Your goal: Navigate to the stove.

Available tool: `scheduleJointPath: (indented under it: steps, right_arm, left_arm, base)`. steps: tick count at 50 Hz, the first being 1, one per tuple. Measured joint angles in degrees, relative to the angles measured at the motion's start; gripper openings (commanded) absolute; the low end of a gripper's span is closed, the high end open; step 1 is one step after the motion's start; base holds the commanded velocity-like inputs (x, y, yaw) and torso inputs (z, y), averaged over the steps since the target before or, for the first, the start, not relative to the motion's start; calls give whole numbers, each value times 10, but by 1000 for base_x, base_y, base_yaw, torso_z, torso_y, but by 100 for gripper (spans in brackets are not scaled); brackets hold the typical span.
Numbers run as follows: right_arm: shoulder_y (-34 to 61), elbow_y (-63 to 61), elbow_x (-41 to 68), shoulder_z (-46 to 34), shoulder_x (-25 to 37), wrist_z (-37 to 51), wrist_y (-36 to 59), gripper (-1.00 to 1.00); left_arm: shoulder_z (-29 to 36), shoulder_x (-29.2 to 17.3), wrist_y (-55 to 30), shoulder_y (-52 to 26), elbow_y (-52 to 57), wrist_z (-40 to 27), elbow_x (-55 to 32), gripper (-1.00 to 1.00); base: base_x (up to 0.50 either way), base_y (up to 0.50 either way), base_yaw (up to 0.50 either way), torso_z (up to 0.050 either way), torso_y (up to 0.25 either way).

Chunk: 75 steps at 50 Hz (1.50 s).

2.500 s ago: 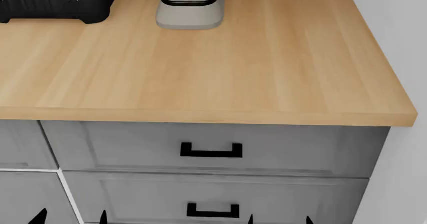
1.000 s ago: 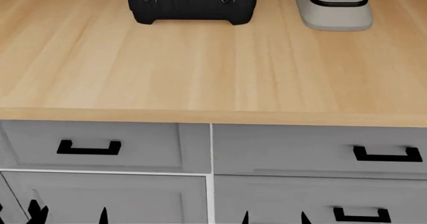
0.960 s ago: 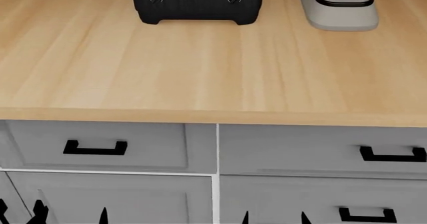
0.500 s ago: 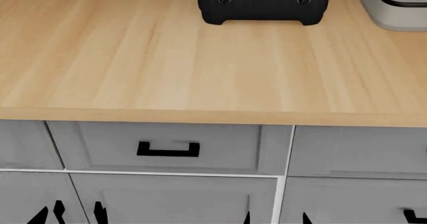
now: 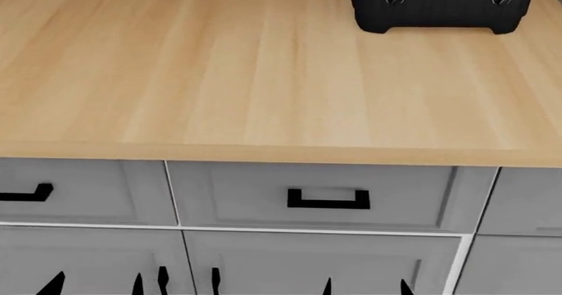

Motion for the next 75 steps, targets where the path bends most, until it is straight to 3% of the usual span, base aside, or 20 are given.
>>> scheduleJointPath:
  steps: [75]
  right_arm:
    - [2,-5,17,-29,21,26,0,100]
  left_arm:
    - [26,-22,-2,-4,3,-23,-24,100]
  base:
    - [0,500,0,0,0]
